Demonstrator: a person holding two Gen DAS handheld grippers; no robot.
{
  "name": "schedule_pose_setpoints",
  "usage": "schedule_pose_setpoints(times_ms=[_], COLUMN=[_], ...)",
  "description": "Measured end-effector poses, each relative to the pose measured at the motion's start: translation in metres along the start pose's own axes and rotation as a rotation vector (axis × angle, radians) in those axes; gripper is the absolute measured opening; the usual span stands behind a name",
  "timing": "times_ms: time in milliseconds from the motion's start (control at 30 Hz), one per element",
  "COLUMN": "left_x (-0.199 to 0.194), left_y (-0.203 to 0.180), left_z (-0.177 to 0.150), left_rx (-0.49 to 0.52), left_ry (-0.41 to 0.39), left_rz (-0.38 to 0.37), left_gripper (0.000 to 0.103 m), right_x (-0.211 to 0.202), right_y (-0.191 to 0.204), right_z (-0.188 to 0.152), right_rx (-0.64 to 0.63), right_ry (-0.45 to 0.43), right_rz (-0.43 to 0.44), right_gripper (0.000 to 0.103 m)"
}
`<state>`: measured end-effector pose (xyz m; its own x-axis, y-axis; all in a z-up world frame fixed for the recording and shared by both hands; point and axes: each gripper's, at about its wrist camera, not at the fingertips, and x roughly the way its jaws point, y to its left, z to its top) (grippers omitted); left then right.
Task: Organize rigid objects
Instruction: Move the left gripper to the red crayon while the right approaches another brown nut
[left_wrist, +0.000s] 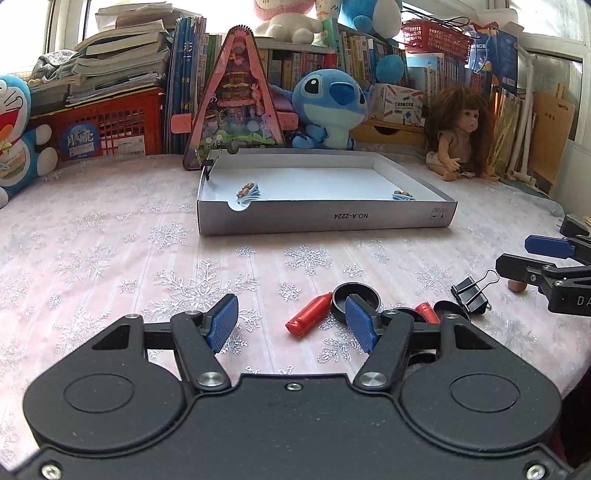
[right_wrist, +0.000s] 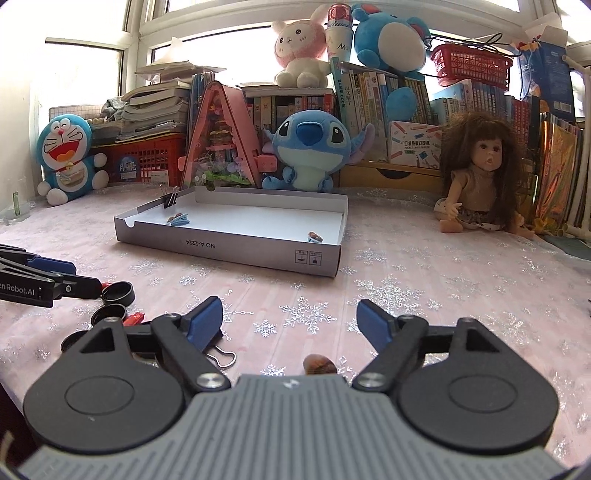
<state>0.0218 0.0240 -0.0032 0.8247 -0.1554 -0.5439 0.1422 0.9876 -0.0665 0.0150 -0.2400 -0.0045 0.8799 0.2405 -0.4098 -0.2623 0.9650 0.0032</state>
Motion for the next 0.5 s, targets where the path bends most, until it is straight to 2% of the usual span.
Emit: schedule_pose_setpoints(times_ms=[100,200,233,500], left_x=[0.002,0.003,0.004,0.002], left_y=[-0.001,0.0,0.001,0.014], left_z=[-0.003,-0.002,-0.002,-0.004], left_rx=[-0.01,-0.015,-0.006,0.011], left_ry=[0.001,0.004,0.009,0.009], left_rz=[0.004,0.002,0.01,0.078], left_gripper=[0.055,0.038,0.036,0.037], right_x=[-0.004,-0.005,-0.005,-0.005], right_y=[-0.001,-0.003,-0.004,-0.007], right_z=[-0.005,-0.008,-0.009,-0.018], right_rx=[0.004,0.018,0.021,0.037], right_ry=[-0.016,-0.011,-0.008,0.017], right_rz=[-0.011,-0.015,-0.019,-0.035], right_gripper=[0.087,0.087,0.087,0.087])
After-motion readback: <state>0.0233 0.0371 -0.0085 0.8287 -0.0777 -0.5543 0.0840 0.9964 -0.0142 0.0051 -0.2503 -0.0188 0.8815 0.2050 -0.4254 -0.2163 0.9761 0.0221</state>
